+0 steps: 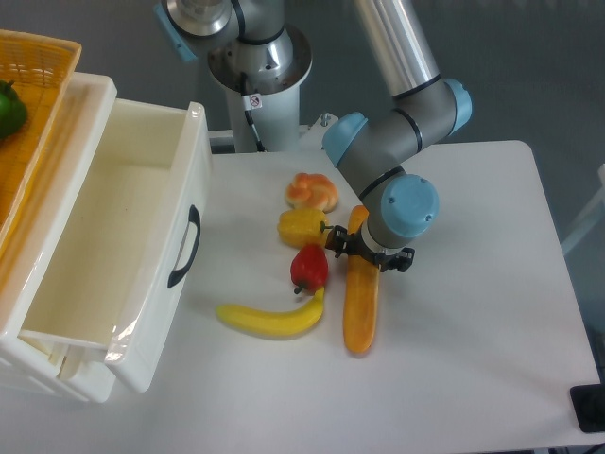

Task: Pick up the long bread
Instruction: 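Lift the gripped baguette up off the table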

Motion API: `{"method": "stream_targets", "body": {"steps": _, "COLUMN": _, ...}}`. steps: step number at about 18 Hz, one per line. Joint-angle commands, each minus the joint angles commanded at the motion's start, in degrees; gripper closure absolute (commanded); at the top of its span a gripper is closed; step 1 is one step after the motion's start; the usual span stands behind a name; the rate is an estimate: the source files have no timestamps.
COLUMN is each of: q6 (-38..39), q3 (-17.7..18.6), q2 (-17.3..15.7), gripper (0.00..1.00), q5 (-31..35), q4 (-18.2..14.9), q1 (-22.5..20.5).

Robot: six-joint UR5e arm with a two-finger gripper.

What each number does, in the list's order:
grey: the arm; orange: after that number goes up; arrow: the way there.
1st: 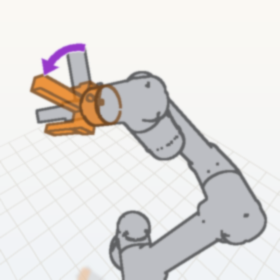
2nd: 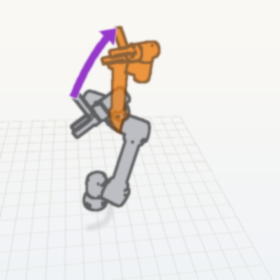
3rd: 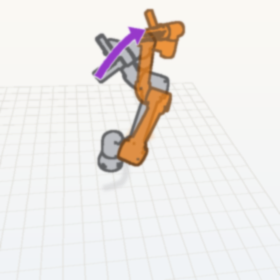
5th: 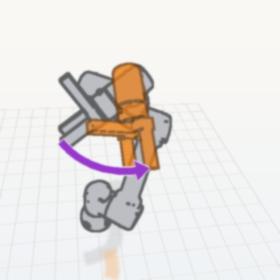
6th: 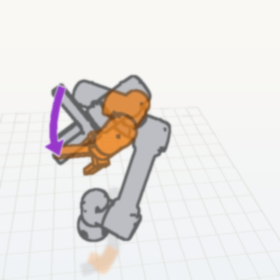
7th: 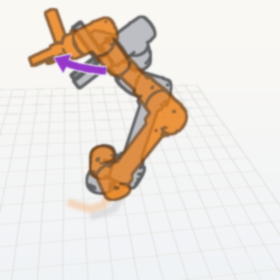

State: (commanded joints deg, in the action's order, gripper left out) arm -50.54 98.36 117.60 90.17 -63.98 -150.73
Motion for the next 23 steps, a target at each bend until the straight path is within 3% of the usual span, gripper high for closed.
{"method": "stream_targets", "body": {"steps": 3, "q6": 0.4, "q3": -2.0, "q2": 0.1, "gripper": 1.0, "q5": 0.6, "q4": 0.0, "q1": 0.1}}
{"method": "stream_targets", "body": {"steps": 10, "q6": -0.1, "q3": -4.5, "q2": 0.4, "gripper": 1.0, "q5": 2.1, "q4": 0.0, "q1": 0.2}}
{"method": "stream_targets", "body": {"steps": 14, "q6": -7.4, "q3": -9.2, "q2": 0.5, "gripper": 1.0, "q5": 5.5, "q4": -1.0, "q1": 0.0}}
{"method": "stream_targets", "body": {"steps": 18, "q6": -10.5, "q3": -15.8, "q2": 1.2, "gripper": 1.0, "q5": 2.6, "q4": -4.7, "q1": -1.7}}
{"method": "stream_targets", "body": {"steps": 23, "q6": -17.6, "q3": -20.1, "q2": 1.7, "gripper": 1.0, "q5": 0.8, "q4": -5.0, "q1": -2.1}}
